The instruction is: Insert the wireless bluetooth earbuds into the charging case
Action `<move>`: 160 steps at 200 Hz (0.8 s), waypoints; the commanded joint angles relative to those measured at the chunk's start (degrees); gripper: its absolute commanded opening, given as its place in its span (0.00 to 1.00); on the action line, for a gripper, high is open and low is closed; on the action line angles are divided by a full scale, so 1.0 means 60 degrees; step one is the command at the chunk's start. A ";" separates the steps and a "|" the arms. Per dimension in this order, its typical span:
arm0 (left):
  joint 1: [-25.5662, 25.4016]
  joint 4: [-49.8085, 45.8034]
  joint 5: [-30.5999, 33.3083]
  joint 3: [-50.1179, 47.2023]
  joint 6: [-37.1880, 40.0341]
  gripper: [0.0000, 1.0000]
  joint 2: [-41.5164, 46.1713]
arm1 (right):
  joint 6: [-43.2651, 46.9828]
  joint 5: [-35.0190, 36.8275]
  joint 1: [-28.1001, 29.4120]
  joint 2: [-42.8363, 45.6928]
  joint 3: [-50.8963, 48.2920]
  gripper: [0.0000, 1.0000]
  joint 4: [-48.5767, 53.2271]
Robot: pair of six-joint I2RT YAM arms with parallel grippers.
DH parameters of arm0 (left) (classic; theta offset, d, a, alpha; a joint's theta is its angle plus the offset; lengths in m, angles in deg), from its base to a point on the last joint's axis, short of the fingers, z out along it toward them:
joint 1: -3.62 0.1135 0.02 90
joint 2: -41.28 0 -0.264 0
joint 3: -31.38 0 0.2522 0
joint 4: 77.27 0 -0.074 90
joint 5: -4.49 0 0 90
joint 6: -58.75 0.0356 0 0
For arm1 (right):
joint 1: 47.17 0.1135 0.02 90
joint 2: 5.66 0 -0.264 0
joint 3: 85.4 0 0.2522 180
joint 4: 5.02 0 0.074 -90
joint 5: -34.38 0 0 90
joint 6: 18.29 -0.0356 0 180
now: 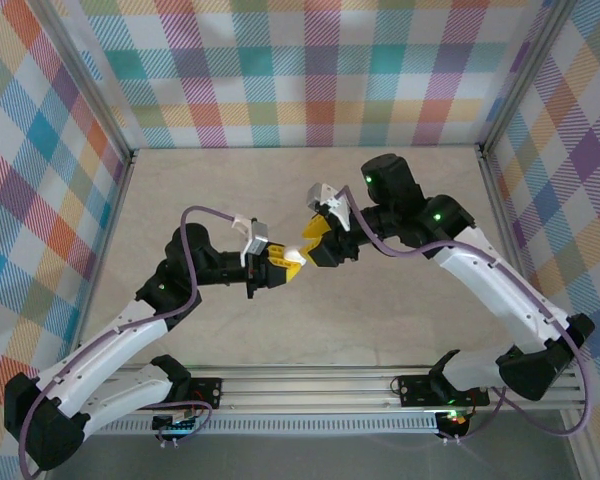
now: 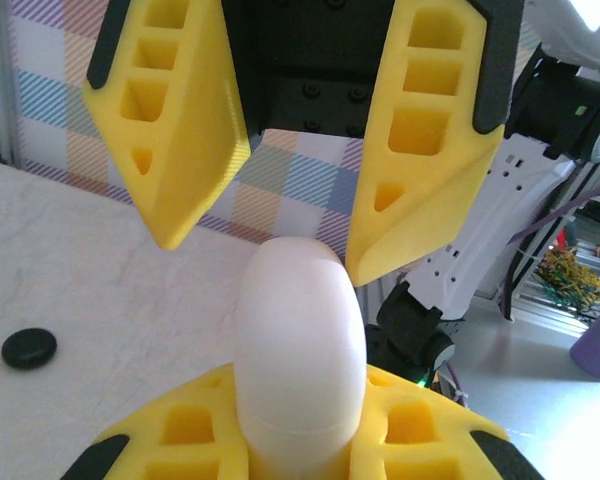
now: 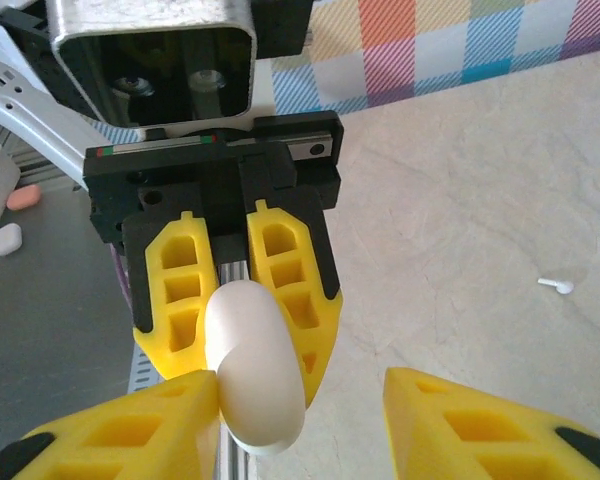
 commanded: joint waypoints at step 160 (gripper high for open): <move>-0.0118 0.0725 -0.0683 -0.0382 -0.0041 0.00 0.0662 | -0.0384 -0.3184 -0.0031 -0.0655 -0.0221 0.59 -0.0651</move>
